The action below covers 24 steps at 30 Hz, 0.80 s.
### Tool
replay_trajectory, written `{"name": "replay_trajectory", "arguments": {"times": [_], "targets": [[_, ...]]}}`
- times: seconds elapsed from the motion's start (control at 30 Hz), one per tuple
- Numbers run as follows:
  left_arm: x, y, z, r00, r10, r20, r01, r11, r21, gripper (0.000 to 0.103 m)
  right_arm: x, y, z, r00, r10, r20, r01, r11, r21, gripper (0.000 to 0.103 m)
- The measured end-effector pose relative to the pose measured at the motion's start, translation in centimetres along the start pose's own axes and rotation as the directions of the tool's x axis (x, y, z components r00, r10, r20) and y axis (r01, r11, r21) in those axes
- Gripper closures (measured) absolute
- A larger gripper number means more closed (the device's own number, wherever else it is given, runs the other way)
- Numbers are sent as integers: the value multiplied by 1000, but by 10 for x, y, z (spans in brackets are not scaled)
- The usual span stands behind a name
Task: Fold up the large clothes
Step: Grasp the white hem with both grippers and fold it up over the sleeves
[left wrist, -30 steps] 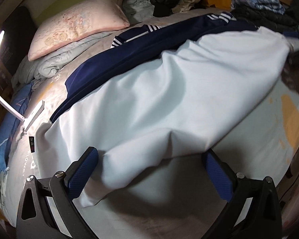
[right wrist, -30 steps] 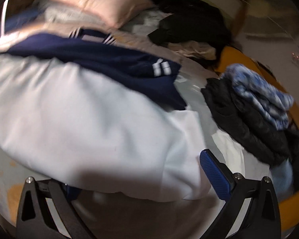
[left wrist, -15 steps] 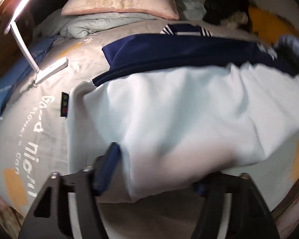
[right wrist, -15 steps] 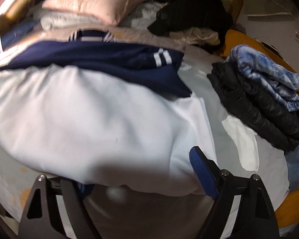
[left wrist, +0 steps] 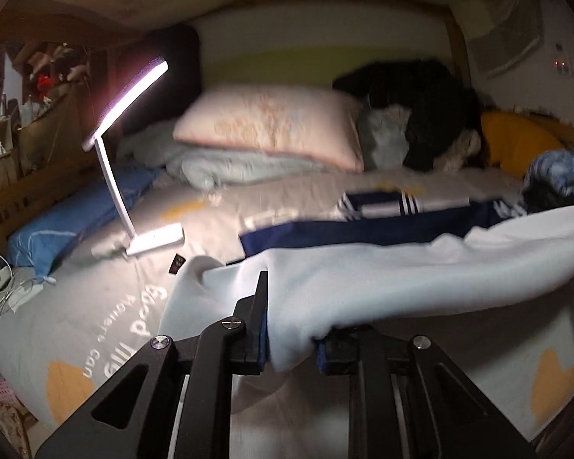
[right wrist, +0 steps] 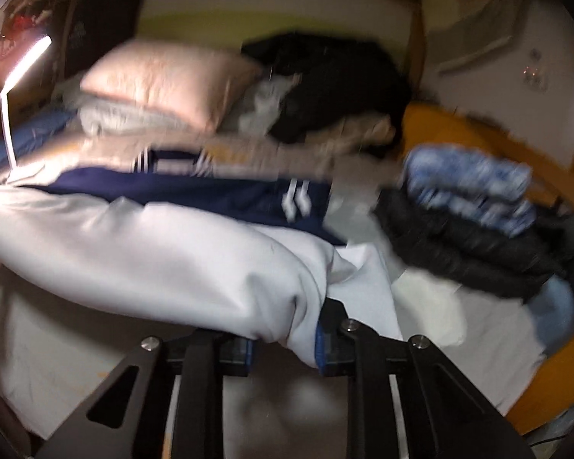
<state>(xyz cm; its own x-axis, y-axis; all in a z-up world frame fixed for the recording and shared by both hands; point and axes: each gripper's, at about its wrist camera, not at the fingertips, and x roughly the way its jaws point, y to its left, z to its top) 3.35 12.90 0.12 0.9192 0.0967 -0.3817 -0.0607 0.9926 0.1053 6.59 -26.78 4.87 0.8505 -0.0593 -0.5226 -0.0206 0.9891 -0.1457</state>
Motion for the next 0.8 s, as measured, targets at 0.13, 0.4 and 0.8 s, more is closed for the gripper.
{"name": "replay_trajectory", "arguments": {"times": [0.13,0.4,0.8], "targets": [[-14,6,19,1000,-7,12,8,1000,-8,85,-21,-9,18,998,29,47,-29,1000,9,84],[75,10,66,921,-117,-372,101,993,-63,84,48,-8,67,986,77,-145,-85,995,-50,83],[232,-12,78,871,3,-491,-5,1000,-2,83,190,17,115,965,49,-259,-84,989,-125,82]]}}
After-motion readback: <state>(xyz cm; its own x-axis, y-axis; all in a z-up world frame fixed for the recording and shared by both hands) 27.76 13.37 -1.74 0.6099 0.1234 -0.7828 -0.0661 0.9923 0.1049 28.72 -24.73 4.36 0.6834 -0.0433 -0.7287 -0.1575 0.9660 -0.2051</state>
